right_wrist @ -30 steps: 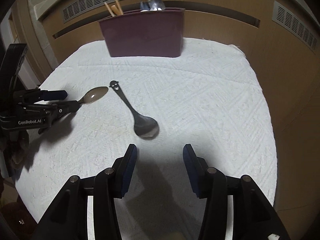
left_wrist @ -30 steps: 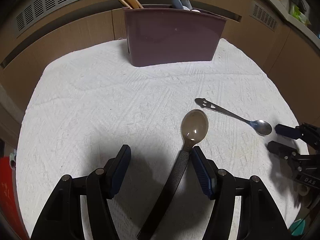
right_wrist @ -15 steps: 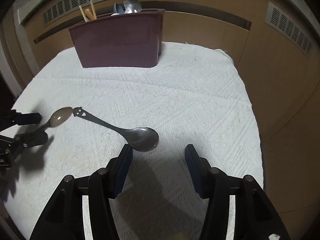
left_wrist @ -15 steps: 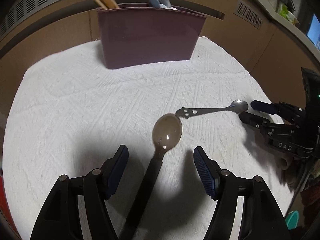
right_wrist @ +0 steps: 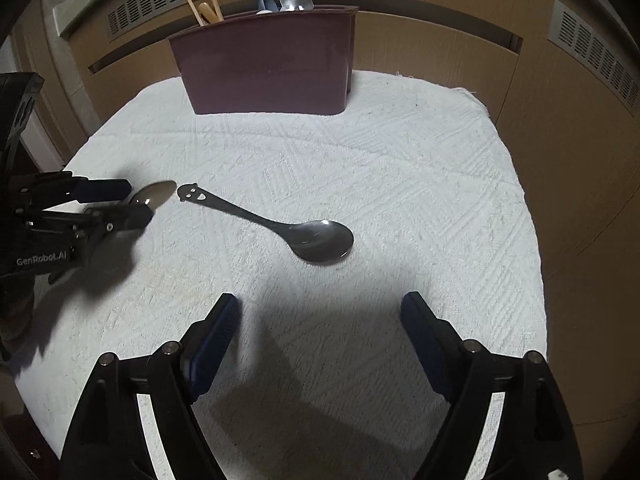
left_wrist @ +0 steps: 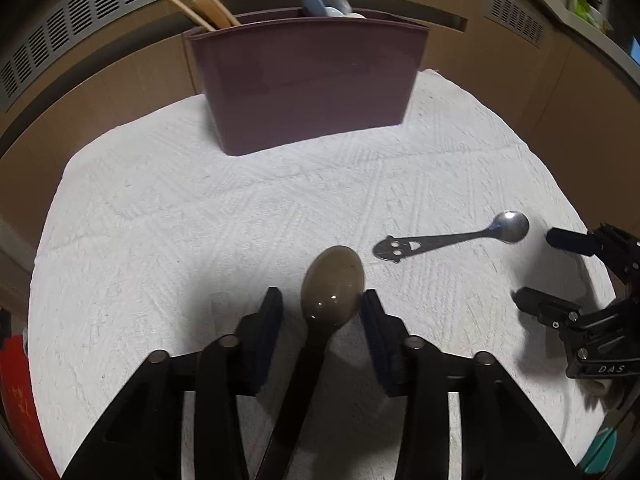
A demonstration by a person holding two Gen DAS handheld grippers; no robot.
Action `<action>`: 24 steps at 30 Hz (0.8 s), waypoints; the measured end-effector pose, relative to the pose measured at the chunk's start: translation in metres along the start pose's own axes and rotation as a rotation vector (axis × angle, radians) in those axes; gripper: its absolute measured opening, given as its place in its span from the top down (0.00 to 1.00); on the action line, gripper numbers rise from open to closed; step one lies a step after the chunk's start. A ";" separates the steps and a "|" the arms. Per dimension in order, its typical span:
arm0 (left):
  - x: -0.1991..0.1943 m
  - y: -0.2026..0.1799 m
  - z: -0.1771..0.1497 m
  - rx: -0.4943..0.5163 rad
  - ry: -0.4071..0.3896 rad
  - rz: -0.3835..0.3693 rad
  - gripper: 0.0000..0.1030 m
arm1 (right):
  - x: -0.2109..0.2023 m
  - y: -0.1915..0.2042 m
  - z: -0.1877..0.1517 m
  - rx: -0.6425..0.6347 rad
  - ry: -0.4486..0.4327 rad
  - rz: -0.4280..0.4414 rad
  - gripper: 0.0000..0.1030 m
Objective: Organize utensils
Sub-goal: 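Grasp the metal face-handled spoon with the right tool while left holds the beige spoon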
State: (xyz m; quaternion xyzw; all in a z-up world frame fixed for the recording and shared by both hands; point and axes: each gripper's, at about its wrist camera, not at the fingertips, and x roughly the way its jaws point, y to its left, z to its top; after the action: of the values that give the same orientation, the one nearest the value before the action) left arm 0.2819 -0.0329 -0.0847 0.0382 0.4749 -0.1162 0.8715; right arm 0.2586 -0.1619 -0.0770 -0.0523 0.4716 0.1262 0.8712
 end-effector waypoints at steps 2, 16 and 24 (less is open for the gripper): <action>-0.002 0.011 -0.001 -0.044 -0.004 -0.010 0.71 | -0.001 0.002 0.003 -0.004 0.011 -0.008 0.31; -0.021 0.068 -0.024 -0.277 -0.029 -0.090 0.70 | 0.023 -0.003 0.052 0.201 0.013 0.120 0.78; -0.023 0.069 -0.031 -0.254 -0.060 -0.125 0.70 | 0.007 -0.017 0.052 0.350 -0.072 -0.058 0.67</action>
State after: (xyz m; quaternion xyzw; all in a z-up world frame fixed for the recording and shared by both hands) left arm 0.2608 0.0433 -0.0849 -0.1056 0.4611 -0.1103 0.8741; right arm 0.3083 -0.1662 -0.0546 0.0909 0.4530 0.0188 0.8867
